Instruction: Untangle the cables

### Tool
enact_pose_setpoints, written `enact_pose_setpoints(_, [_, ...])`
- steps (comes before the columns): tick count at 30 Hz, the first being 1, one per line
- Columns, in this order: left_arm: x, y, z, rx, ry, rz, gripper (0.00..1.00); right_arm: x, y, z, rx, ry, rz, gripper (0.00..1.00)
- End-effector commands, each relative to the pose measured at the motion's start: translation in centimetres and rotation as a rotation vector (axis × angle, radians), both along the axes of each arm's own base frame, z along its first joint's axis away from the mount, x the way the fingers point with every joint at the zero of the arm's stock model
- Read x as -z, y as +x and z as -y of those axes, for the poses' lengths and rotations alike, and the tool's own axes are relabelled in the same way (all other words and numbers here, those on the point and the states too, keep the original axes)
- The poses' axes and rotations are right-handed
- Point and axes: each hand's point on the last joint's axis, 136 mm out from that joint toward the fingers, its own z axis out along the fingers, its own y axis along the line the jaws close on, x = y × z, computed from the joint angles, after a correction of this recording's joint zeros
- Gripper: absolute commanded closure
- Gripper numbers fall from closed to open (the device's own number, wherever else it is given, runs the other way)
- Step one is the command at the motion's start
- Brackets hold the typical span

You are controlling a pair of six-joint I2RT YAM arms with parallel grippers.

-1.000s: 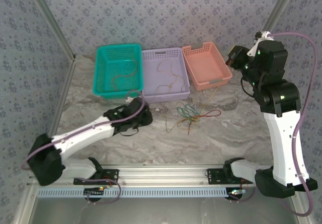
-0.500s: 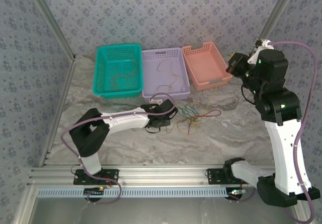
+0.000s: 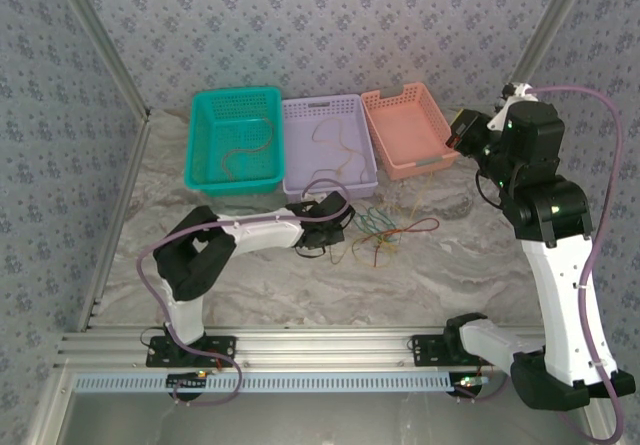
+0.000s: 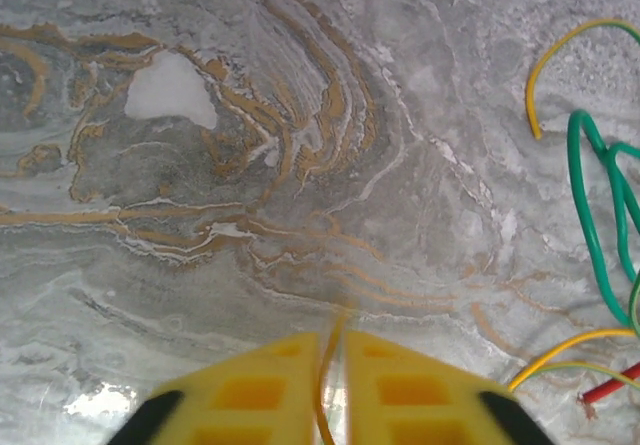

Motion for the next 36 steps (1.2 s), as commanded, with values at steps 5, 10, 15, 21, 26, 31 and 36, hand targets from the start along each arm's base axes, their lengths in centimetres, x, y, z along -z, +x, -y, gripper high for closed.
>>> enact_pose_setpoints(5, [-3.4,0.3,-3.6,-0.071,0.034,0.076,1.00,-0.3,-0.5,0.7,0.015,-0.001,0.016,1.00])
enact_pose_setpoints(10, [-10.7,0.1,-14.7,-0.229,0.156,0.195,1.00,0.9,0.0,2.9,0.088,-0.043,-0.018,1.00])
enact_pose_setpoints(15, [-15.3,-2.4,-27.7,-0.470,0.221,0.218,1.00,1.5,0.7,5.3,0.162,-0.046,-0.038,1.00])
enact_pose_setpoints(21, [-20.0,-4.5,-35.1,-0.623,0.104,0.289,1.00,2.8,1.6,6.8,0.208,-0.039,-0.066,1.00])
enact_pose_setpoints(26, [-23.7,-4.1,-37.6,-0.674,0.127,0.307,1.00,4.4,2.2,8.0,0.248,-0.052,-0.109,1.00])
enact_pose_setpoints(31, [-26.2,-3.5,-38.6,-0.696,0.140,0.338,1.00,6.2,2.5,9.2,0.280,-0.050,-0.147,1.00])
enact_pose_setpoints(36, [-27.2,-3.5,-39.2,-0.709,0.169,0.356,1.00,7.3,2.5,10.0,0.300,-0.050,-0.170,1.00])
